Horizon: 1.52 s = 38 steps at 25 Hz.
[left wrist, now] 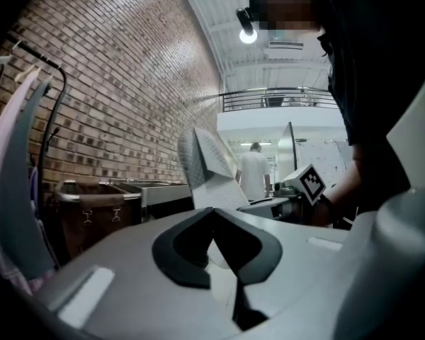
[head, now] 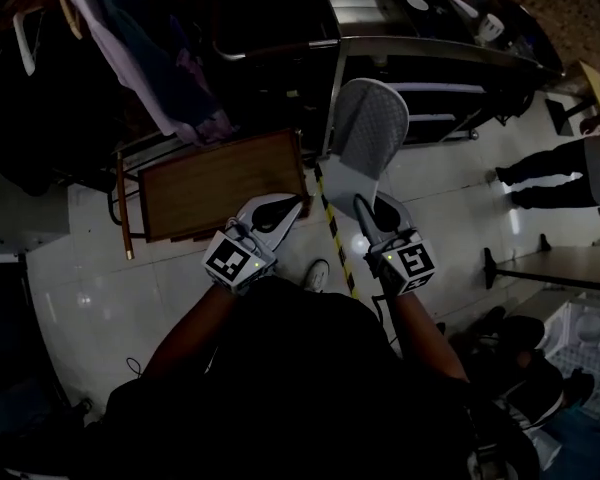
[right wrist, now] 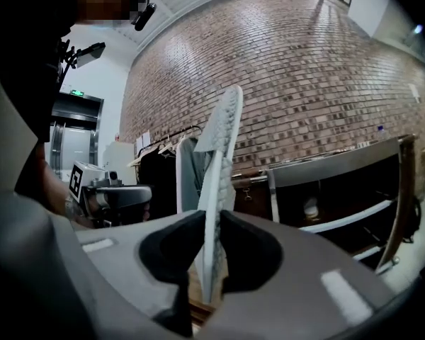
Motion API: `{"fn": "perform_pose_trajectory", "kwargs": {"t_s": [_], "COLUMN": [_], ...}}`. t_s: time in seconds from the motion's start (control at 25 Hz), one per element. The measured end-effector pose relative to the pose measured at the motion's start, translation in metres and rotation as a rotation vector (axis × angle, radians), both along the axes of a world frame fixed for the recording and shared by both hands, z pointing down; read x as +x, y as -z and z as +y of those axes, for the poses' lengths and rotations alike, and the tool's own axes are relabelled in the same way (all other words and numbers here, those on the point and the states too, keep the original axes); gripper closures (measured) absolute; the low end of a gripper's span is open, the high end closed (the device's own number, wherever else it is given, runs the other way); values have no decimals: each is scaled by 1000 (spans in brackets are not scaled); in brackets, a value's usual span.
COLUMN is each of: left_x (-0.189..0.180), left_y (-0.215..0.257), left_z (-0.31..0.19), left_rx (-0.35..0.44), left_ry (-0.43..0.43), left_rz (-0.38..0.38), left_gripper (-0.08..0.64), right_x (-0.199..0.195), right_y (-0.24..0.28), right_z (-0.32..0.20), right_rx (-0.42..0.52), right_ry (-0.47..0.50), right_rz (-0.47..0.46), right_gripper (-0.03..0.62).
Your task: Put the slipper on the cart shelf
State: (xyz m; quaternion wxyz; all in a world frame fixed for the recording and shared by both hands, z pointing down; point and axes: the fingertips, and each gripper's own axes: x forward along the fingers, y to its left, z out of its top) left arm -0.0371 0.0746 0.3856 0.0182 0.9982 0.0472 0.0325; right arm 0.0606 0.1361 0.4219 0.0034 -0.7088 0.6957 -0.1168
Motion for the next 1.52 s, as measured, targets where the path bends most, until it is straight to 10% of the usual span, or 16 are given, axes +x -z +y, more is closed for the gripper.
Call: {"fn": "perform_pose_trajectory", "kwargs": {"t_s": [0.8,1.52], "left_x": [157,315], "left_y": [-30,-26], "left_z": [-26,-18], "left_rx": [-27,20], "left_ry": [-307,-280], "left_rz": [6,2], "left_gripper": [557,557], "right_x": [136,249], "right_y": [-83,-187], "right_z": [8,-3], "right_rx": [-135,-280], "right_ry": [-325,-218], "right_rz": [-112,-364], "right_gripper": [526,526]}}
